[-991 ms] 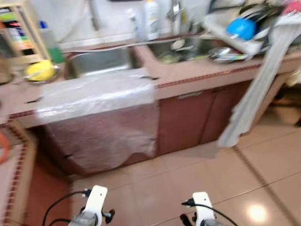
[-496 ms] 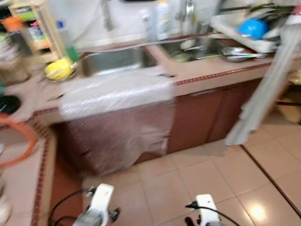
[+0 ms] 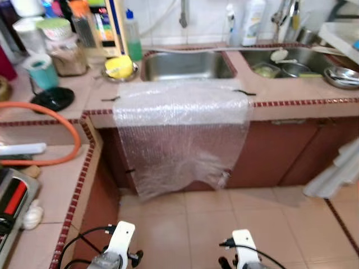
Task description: Kitchen organization
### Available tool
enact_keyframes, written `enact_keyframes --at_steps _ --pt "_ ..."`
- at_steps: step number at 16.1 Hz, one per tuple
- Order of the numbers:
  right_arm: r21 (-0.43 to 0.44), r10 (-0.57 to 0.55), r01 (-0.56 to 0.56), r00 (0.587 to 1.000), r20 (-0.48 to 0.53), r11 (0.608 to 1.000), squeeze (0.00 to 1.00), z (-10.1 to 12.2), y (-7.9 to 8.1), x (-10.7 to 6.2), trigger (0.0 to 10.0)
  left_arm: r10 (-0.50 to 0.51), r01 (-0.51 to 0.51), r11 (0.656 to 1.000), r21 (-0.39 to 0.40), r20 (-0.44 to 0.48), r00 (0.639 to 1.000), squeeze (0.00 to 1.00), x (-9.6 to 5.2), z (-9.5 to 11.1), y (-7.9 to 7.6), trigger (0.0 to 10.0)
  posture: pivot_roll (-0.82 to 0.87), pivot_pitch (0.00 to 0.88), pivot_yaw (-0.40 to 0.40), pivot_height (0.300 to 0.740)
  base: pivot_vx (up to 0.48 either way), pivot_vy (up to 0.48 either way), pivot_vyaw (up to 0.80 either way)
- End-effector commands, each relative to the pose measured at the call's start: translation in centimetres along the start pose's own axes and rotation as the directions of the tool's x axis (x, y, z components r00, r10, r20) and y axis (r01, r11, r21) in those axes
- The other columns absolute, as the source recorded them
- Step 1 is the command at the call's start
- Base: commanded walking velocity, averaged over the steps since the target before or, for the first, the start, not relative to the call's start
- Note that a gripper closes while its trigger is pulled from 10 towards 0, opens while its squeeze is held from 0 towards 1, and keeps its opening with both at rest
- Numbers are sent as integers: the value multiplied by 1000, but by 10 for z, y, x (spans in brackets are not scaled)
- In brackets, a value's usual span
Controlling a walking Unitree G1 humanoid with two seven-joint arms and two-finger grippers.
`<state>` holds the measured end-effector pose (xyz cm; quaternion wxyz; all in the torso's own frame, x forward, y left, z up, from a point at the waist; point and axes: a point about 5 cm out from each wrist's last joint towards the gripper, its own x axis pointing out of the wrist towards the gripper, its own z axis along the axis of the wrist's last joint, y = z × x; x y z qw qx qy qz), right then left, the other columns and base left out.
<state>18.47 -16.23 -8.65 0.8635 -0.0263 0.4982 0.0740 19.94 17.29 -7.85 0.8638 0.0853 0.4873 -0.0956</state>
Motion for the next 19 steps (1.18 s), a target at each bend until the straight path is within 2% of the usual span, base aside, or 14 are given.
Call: enact_keyframes --at_steps 1,7,10,13,15,16,17,19 --pt "-7 -7 7 1000 -6 1000 0 -2 -3 -1 10000 -5 5 1000 3 -2 1000 0 0 -1 -1 10000 -13 0 58 740 0 0 531" --pt "19 -11 12 1000 -13 1000 0 -4 -3 -1 10000 3 -3 1000 4 2 1000 0 0 -2 1 10000 -18 0 68 740 0 0 0" --pt "37 -41 40 999 16 998 0 -2 -6 -1 10000 28 -29 1000 13 53 998 0 -1 10 7 10000 -21 0 70 740 0 0 0" --pt "147 -69 49 989 134 988 0 20 -18 -3 10000 -16 19 1000 -17 185 983 0 -1 41 6 10000 -23 0 79 740 0 0 0" --pt "179 -92 50 967 236 983 0 37 -26 -6 10000 -78 88 996 -16 320 944 0 -4 66 0 10000 -28 0 84 740 0 0 0" --pt "165 -132 80 933 334 983 0 54 -35 -11 10000 -111 121 993 5 436 893 0 -10 81 -3 10000 -26 0 87 740 0 0 0" --pt "101 -182 153 859 478 983 0 77 -45 -21 10000 -133 136 990 38 571 810 0 -22 98 -4 10000 -32 0 89 740 0 0 0" --pt "137 -193 141 812 551 981 0 90 -47 -30 10000 -116 133 991 18 616 779 0 -28 105 -1 10000 -38 0 92 740 0 0 0"
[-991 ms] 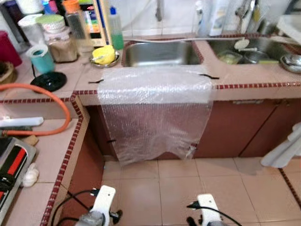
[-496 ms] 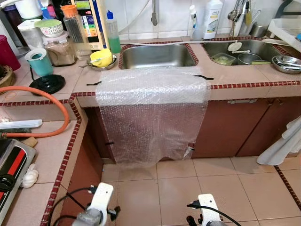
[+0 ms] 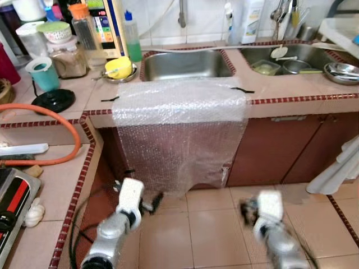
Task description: Kitchen organization
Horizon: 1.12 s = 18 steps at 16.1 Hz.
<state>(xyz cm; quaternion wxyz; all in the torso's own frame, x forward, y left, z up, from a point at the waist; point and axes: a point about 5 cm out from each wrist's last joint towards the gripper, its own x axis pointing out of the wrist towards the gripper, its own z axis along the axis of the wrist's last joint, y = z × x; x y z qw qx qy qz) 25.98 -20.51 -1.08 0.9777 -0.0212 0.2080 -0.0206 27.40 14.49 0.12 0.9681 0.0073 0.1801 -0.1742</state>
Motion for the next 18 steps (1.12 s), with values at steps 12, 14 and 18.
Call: enact_keyframes --at_steps 12,14,18 --pt "-28 -22 40 884 466 999 0 120 20 -51 10000 105 -159 984 81 456 884 0 -40 109 3 10000 -49 0 104 740 0 0 0" --pt "-49 -2 29 870 492 998 0 130 24 -54 10000 91 -153 984 94 475 875 0 -43 118 -3 10000 -50 0 106 740 0 0 0" --pt "-82 16 30 858 514 996 0 145 29 -59 10000 96 -152 985 77 484 870 0 -44 127 -7 10000 -48 0 104 740 0 0 0"
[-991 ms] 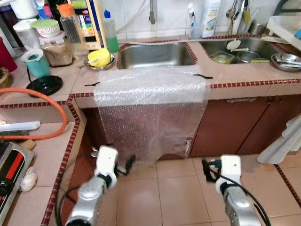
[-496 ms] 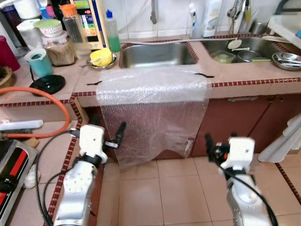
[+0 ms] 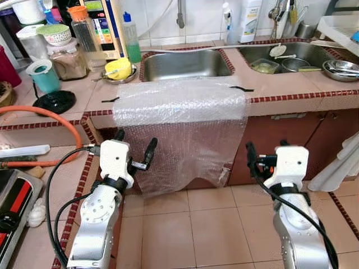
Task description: Kitchen organization
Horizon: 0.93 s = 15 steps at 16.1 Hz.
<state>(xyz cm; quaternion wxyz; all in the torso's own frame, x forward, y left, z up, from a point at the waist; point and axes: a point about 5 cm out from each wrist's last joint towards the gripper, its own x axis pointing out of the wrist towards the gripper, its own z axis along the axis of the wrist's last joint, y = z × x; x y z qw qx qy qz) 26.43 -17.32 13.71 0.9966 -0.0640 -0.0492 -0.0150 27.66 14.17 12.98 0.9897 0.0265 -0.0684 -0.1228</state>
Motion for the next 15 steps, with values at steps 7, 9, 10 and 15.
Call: enact_keyframes --at_steps 7,9,10,15 --pt "-35 -6 7 999 38 999 0 19 0 5 10000 38 -38 999 -19 5 999 0 8 12 5 10000 -51 0 106 740 0 0 0" --pt "-55 -5 7 999 37 998 0 19 0 7 10000 38 -38 999 -15 0 999 0 9 11 5 10000 -51 0 107 740 0 0 0" --pt "-54 -5 7 999 35 998 0 18 0 7 10000 38 -38 999 -15 -1 999 0 9 11 5 10000 -51 0 107 740 0 0 0" --pt "-53 -1 3 1000 28 999 0 18 2 7 10000 41 -41 999 -24 -12 999 0 9 10 3 10000 -49 0 108 740 0 -307 0"
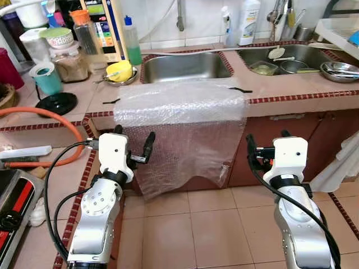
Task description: Kitchen organization
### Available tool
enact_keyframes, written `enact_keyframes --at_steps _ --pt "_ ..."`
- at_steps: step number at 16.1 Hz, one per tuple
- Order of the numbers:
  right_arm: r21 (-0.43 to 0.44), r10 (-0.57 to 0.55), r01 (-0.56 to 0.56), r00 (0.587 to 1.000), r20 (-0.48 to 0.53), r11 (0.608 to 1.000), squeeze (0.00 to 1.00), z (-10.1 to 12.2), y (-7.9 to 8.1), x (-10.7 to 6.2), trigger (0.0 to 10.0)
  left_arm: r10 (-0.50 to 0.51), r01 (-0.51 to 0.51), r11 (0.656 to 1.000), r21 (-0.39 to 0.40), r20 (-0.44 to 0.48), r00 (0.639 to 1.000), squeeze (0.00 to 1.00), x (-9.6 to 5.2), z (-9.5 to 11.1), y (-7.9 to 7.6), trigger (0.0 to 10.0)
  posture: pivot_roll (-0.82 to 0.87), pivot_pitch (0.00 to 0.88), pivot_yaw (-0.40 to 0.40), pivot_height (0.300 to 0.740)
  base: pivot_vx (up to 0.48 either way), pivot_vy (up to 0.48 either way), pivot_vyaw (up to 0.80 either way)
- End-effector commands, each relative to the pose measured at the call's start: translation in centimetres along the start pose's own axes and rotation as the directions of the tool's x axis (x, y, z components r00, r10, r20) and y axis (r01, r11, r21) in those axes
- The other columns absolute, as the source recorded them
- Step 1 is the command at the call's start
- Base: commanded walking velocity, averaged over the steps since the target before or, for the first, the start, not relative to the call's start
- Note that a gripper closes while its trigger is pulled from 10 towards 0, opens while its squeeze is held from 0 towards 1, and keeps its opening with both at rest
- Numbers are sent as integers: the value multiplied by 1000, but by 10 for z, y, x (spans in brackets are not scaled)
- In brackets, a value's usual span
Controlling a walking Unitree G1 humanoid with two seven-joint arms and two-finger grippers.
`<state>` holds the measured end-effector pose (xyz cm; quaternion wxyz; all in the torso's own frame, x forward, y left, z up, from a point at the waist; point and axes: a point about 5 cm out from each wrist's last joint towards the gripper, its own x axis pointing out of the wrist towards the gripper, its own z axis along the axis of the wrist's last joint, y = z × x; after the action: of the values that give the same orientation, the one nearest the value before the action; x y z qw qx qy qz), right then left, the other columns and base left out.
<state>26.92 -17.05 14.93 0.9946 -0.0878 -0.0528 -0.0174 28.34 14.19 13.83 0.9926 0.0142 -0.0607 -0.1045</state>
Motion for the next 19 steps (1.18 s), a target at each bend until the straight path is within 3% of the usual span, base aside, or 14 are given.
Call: enact_keyframes --at_steps 1,4,10,14,17,19 --pt "-8 2 -2 1000 18 1000 0 7 1 1 10000 3 -3 1000 -3 -1 1000 0 1 2 0 10000 -49 0 108 740 0 -401 0" --pt "-11 2 -1 1000 16 1000 0 8 1 2 10000 8 -9 1000 -12 -17 1000 0 2 1 1 10000 -49 0 107 740 0 -439 0" --pt "-11 9 -9 1000 19 1000 0 10 3 0 10000 20 -20 1000 -5 -21 1000 0 2 1 2 10000 -51 0 109 740 0 0 0" --pt "-4 14 -14 1000 17 1000 0 10 4 0 10000 28 -28 1000 -12 -18 999 0 2 1 3 10000 -46 0 110 740 0 0 653" --pt "6 13 -13 1000 12 1000 0 9 5 -1 10000 27 -27 1000 -4 -16 1000 0 2 2 3 10000 -46 0 111 740 0 0 0" --pt "7 12 -12 1000 14 1000 0 10 5 -1 10000 -6 6 999 -45 -12 1000 0 3 4 -1 10000 -48 0 110 740 0 0 0"
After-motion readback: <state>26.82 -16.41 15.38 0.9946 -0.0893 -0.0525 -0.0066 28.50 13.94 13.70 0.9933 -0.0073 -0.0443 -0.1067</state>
